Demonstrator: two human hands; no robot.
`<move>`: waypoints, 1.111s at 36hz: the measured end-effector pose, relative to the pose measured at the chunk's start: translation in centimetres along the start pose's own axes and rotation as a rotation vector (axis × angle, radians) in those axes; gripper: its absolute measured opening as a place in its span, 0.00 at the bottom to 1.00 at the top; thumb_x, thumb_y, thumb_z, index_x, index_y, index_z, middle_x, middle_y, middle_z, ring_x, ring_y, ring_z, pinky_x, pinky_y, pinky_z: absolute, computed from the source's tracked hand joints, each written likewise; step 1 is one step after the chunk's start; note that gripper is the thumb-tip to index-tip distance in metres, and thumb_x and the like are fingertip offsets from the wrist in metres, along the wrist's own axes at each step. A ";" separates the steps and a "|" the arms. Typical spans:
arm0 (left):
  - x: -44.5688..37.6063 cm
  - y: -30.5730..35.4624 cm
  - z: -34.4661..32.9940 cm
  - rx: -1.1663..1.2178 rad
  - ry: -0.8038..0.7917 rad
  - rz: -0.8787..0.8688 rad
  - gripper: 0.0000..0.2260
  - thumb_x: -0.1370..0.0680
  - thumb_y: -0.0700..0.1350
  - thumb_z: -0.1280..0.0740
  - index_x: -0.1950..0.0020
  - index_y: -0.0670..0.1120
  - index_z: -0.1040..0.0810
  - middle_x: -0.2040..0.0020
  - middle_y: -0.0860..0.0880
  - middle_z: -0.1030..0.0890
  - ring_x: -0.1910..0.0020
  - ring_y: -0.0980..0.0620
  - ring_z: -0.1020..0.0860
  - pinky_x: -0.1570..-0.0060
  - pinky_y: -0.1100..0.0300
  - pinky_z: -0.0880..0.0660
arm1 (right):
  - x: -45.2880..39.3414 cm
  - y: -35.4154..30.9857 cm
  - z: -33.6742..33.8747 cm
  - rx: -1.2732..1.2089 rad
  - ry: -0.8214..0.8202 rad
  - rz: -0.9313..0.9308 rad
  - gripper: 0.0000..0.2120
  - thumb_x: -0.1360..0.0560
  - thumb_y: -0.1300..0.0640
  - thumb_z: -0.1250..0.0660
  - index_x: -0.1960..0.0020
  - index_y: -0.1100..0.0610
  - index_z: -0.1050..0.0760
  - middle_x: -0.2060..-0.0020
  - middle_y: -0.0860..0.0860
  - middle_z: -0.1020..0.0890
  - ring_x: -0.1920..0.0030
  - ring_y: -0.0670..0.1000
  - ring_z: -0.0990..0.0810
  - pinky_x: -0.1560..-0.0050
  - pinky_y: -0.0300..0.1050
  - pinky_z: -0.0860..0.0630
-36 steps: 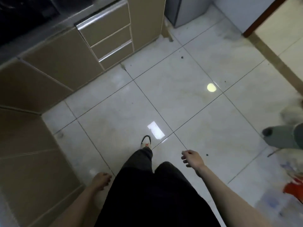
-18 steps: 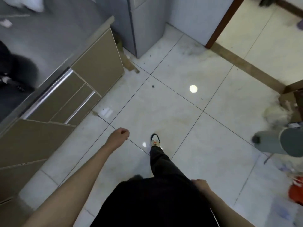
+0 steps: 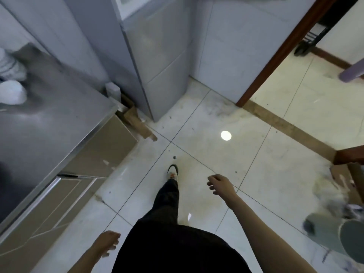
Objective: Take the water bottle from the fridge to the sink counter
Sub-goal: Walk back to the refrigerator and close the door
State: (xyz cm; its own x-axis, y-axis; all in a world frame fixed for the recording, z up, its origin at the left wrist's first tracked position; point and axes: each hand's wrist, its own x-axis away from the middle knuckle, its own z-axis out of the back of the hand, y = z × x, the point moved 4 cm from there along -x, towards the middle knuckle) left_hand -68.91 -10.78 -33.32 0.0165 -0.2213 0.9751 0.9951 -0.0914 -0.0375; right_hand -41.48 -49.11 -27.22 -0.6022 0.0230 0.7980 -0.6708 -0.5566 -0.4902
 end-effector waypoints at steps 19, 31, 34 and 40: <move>8.8 62.9 0.9 -0.300 0.133 -0.691 0.08 0.17 0.47 0.35 0.47 0.44 0.20 0.54 0.47 0.17 0.51 0.45 0.19 0.48 0.52 0.23 | -16.2 -7.2 15.5 0.179 -0.046 -0.420 0.12 0.21 0.60 0.38 0.59 0.62 0.20 0.58 0.59 0.18 0.59 0.56 0.19 0.64 0.45 0.27; 24.7 93.9 -9.6 -0.541 0.429 -1.303 0.18 0.18 0.46 0.33 0.29 0.43 0.22 0.33 0.44 0.19 0.34 0.42 0.21 0.37 0.54 0.25 | -33.2 -35.7 40.0 -0.205 0.275 0.077 0.09 0.19 0.56 0.37 0.51 0.58 0.20 0.55 0.57 0.15 0.60 0.52 0.20 0.59 0.48 0.25; 30.7 101.3 -11.8 -0.623 0.697 -1.666 0.21 0.23 0.39 0.30 0.30 0.36 0.22 0.32 0.38 0.21 0.31 0.37 0.22 0.31 0.44 0.26 | -34.2 -44.9 48.3 -0.319 0.435 0.271 0.09 0.19 0.56 0.36 0.47 0.57 0.19 0.55 0.55 0.14 0.56 0.55 0.17 0.55 0.51 0.22; 34.5 111.0 -14.5 -0.980 0.865 -1.636 0.30 0.18 0.50 0.37 0.17 0.45 0.38 0.16 0.45 0.38 0.16 0.44 0.41 0.18 0.40 0.49 | -31.8 -57.9 56.9 -0.367 0.583 0.567 0.08 0.20 0.52 0.37 0.55 0.46 0.21 0.55 0.53 0.15 0.49 0.57 0.16 0.46 0.57 0.19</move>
State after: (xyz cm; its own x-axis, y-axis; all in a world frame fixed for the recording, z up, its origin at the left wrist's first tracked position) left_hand 40.69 -42.67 -6.99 -0.9461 0.3113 -0.0896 -0.3231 -0.9267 0.1919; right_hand 41.17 -64.88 -4.23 -0.9429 0.2996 0.1455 -0.2414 -0.3138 -0.9183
